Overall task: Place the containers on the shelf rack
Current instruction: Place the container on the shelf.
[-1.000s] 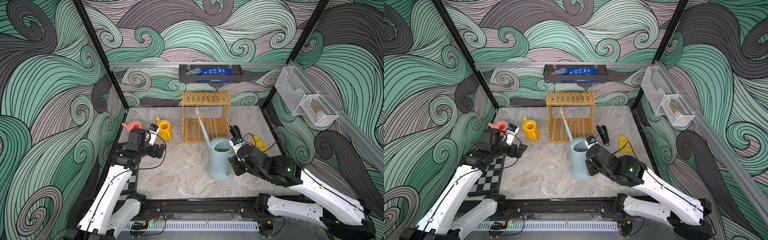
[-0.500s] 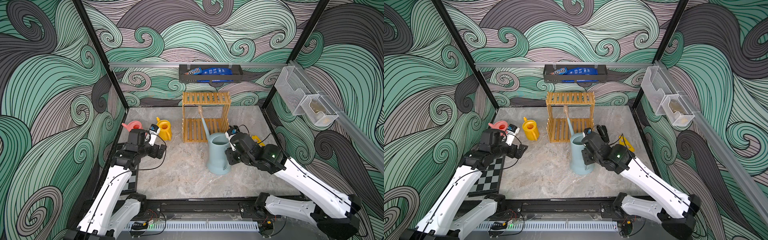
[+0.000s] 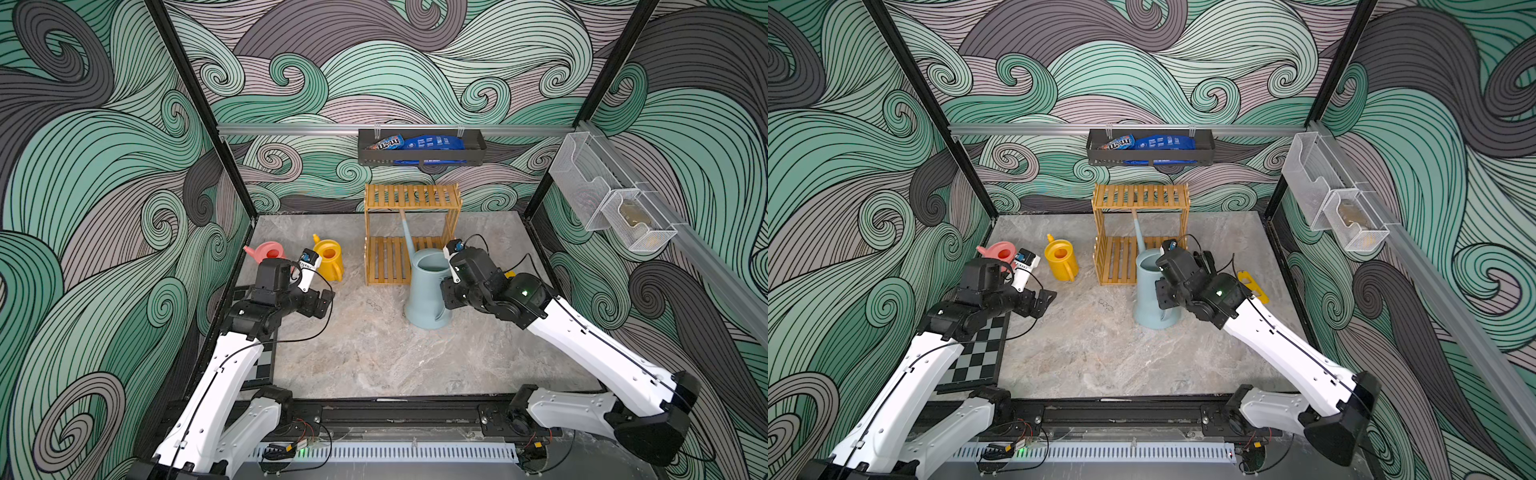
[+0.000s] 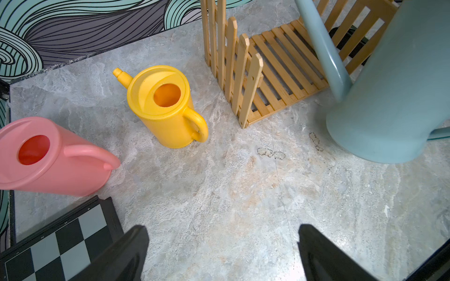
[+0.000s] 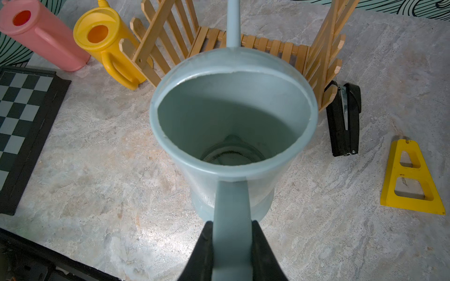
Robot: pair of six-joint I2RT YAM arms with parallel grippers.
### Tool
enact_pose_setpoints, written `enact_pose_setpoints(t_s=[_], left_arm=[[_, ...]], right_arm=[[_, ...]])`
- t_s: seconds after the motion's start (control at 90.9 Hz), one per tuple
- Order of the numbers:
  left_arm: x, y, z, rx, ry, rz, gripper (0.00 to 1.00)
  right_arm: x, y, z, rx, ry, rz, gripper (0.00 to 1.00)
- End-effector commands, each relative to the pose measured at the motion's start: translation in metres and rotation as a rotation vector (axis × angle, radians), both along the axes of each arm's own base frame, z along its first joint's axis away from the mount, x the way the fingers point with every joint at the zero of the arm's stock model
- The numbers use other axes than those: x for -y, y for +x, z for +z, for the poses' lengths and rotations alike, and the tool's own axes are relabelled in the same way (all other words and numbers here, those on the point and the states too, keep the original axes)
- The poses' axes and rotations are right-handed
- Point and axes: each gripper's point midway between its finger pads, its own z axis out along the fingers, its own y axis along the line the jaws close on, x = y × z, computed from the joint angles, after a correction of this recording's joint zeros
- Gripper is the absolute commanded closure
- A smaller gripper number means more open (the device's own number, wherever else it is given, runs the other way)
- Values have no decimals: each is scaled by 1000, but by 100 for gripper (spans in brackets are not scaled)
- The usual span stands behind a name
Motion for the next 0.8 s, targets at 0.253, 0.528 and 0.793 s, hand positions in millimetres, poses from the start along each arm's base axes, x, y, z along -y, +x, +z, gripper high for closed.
enact_pose_setpoints(t_s=[0.253,0.528,0.793], left_arm=[[5,-5,4,19,0,-32,1],[8,-5,4,18,6,-41,1],[10,-5,5,17,12,-48,1]], right_arm=[[-26,50,37,165,77,-4,100],[-27,67,51,252,98,-56,100],[-24,83,43,295,104,-135,100]])
